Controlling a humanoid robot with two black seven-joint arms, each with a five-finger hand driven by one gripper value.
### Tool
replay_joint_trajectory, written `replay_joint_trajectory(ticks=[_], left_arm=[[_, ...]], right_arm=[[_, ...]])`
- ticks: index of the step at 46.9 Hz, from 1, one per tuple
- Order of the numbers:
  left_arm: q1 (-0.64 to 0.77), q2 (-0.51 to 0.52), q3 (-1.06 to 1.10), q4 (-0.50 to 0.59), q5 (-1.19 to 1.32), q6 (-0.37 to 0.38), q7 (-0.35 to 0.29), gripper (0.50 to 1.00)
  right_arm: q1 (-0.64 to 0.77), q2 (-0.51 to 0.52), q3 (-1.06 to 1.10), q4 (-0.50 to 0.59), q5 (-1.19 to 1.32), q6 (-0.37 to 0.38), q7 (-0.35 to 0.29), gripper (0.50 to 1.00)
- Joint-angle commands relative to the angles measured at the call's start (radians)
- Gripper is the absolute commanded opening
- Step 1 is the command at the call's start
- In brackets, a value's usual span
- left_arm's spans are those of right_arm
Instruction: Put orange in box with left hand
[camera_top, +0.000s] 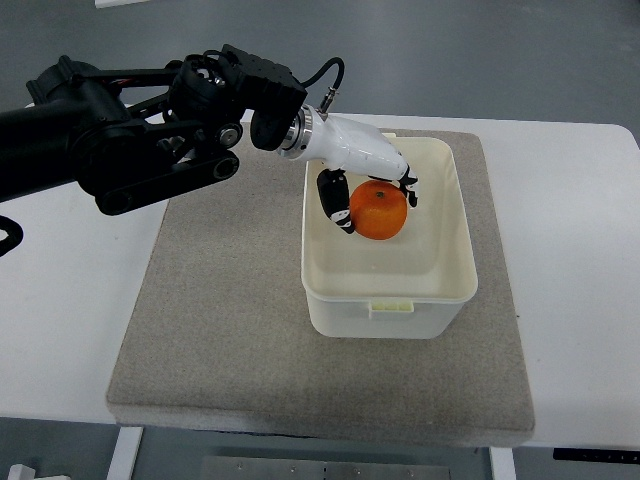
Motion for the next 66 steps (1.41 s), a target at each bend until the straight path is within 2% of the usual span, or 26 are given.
replay_joint_trajectory(ticks=[1,2,19,28,36,44,50,57,66], left_arm=[[-0.003,0.007,-0.007,0.0,-0.049,0.0,0.0,0.975],[-0.003,0.008,-0.012,0.0,-0.069,0.0,0.0,0.99],[-0.003,0.084,-0.134,0.027,-0.437,0.0,0.0,0.992],[0.003,0.097,-0.176,0.177,-0.685,0.002,0.0,0.992],[0.058,0.113,-0.182,0.39,-0.946,-0.002,-0.002,0.992],[0.123,0.13,-0.19,0.536,-1.054,-0.014,0.0,0.992],[0.21,0.128,-0.222,0.595,-1.222,-0.02,0.0,0.992],[0.291,0.13,-0.23,0.604,-1.397,-0.08,0.001,0.992],[0.371,0.128,-0.257,0.609,-1.638,-0.101,0.003,0.994]], right_arm=[[0.0,0.0,0.0,-0.001,0.0,0.0,0.0,0.944],[0.0,0.0,0.0,-0.001,0.0,0.0,0.0,0.944],[0.0,0.0,0.0,-0.001,0.0,0.0,0.0,0.944],[0.0,0.0,0.0,-0.001,0.0,0.0,0.0,0.944],[0.0,0.0,0.0,-0.001,0.0,0.0,0.0,0.944],[0.0,0.0,0.0,-0.001,0.0,0.0,0.0,0.944],[0.0,0.0,0.0,0.001,0.0,0.0,0.0,0.944],[0.0,0.0,0.0,-0.001,0.0,0.0,0.0,0.944],[0.0,0.0,0.0,-0.001,0.0,0.0,0.0,0.944]])
